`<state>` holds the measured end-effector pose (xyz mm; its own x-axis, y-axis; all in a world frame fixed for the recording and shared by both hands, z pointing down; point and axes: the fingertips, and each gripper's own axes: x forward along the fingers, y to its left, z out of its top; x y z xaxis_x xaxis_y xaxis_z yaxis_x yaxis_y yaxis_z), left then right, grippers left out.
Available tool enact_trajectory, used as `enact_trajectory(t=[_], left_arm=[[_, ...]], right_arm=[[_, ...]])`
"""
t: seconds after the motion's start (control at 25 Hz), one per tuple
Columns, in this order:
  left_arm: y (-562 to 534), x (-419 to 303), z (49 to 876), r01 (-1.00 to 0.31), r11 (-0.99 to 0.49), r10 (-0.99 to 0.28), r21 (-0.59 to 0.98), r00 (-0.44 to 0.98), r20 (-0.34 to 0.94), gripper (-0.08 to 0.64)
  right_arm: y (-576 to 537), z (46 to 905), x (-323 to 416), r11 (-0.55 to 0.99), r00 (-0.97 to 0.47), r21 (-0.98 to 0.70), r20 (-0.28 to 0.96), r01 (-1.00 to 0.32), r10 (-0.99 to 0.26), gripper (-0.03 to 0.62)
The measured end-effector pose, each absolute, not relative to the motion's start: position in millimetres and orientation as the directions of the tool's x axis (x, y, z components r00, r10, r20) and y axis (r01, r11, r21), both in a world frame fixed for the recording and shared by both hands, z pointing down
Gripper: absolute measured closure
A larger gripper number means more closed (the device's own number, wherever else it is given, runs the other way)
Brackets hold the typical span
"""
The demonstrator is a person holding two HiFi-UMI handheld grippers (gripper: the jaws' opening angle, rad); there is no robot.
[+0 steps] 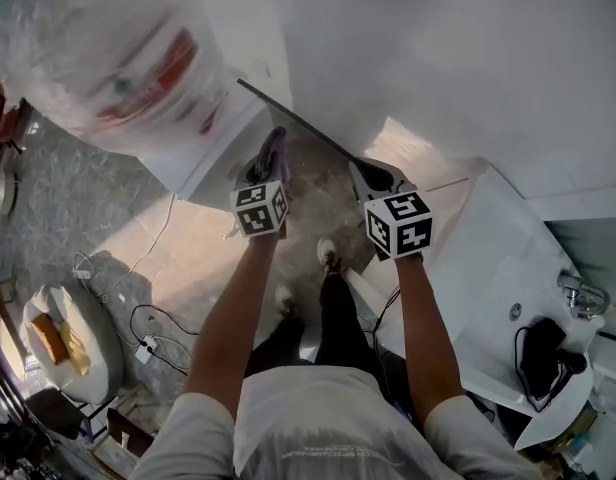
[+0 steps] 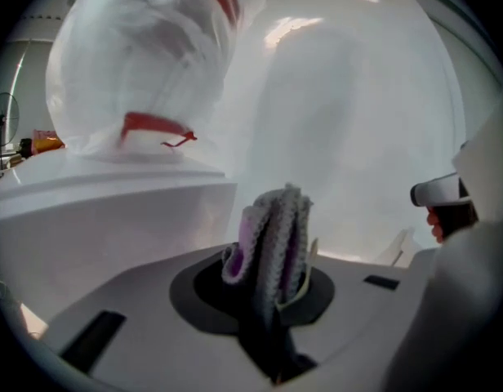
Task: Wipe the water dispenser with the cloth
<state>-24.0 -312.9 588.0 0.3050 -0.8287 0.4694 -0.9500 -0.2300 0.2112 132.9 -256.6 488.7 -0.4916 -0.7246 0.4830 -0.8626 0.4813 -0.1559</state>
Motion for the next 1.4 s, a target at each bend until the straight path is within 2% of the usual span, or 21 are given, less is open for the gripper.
enact_trajectory(t=[0.32, 0.48, 0.6, 0.96, 1.4], left_arm=[[-355.2, -18.6, 644.6, -0.961, -0.133, -0.82, 0.241, 0.243, 0.518, 0.495], [-377.7, -32.8, 664.3, -0.952, -0.021, -0.847, 0.306, 0.18, 0.5, 0.495], [-378.6, -46.8, 672.0, -0.935, 0.048, -0.86, 0.351, 0.14, 0.49, 0.495], [-315.8, -107.7, 672.6, -0.915, 0.104, -0.861, 0.391, 0.114, 0.495, 0.495], [-244.1, -174.9, 669.6, -0.917, 0.138, -0.861, 0.375, 0.076, 0.503, 0.495]], right_arm=[[-277.7, 537.9, 145.6, 0.51, -0.527, -0.199, 0.545, -0.837, -0.653, 0.581], [-279.5, 545.7, 131.8, 0.545, -0.594, -0.264, 0.515, -0.796, -0.618, 0.581], [-281.3, 550.6, 127.7, 0.55, -0.585, -0.241, 0.52, -0.799, -0.622, 0.581], [-257.7, 535.5, 104.2, 0.491, -0.559, -0.271, 0.474, -0.828, -0.68, 0.581], [-222.3, 529.4, 56.1, 0.515, -0.578, -0.268, 0.455, -0.815, -0.678, 0.581]])
